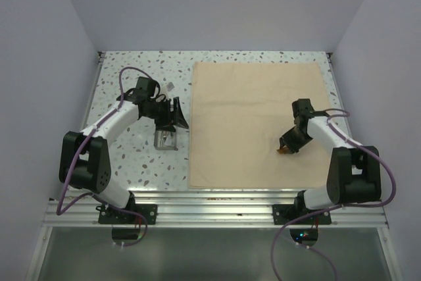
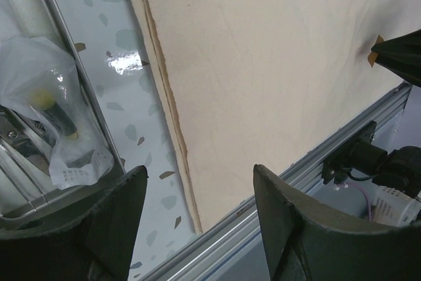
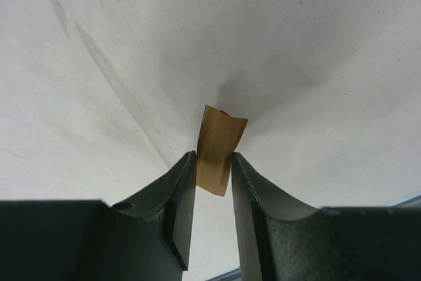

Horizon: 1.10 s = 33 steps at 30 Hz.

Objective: Prepare the surgical pack

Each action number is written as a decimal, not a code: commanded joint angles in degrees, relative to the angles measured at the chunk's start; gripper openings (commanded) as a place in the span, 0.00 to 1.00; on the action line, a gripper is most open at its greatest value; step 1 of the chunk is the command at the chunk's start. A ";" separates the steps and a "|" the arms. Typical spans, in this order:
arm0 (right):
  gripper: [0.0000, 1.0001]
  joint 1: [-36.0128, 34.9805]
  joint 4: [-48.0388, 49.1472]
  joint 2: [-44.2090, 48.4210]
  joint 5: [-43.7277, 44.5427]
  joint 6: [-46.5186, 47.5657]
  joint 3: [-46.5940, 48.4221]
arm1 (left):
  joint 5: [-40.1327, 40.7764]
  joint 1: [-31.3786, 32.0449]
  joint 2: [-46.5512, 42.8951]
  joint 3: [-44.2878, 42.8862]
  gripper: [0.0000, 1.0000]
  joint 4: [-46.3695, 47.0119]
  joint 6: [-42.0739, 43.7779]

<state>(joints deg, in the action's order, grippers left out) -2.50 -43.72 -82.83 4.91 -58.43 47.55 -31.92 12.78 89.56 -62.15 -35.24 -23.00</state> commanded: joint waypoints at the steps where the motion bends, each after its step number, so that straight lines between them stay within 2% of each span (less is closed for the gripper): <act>1: 0.31 -0.75 -1.71 1.79 -0.69 0.69 2.90 | -3.31 0.14 -0.61 -1.31 0.70 1.84 -0.37; 7: 0.29 -3.20 -1.89 1.09 -0.78 0.69 4.92 | -6.74 0.32 -0.44 -0.61 0.70 4.48 -2.57; 10: 0.29 -6.10 -2.33 -0.05 -0.78 0.60 7.20 | -11.38 0.93 -0.17 0.27 0.71 7.55 -4.59; 13: 0.29 -8.56 -2.85 -1.46 -0.69 0.43 10.36 | -16.75 1.81 0.61 2.20 0.71 13.43 -9.06; 19: 0.29 -12.52 -3.56 -3.13 -1.65 -0.10 16.60 | -21.51 6.03 3.25 1.95 0.72 25.47 -19.87; 26: 0.29 -17.09 -4.00 -4.62 -4.03 -2.03 23.45 | -23.10 14.20 9.74 -1.74 0.71 42.77 -34.90; 30: 0.29 -18.68 -4.00 -5.15 -5.86 -2.74 25.84 | -21.70 16.05 12.65 -3.50 0.67 45.88 -37.46; 33: 0.29 -18.94 -3.04 -5.41 -5.00 -2.04 25.49 | -19.59 16.14 13.36 -4.03 0.65 43.43 -36.41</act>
<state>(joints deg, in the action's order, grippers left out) -21.30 -46.50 -87.83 0.36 -60.01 71.46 -52.38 29.08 102.56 -63.77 4.29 -57.06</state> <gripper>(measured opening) 0.288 0.653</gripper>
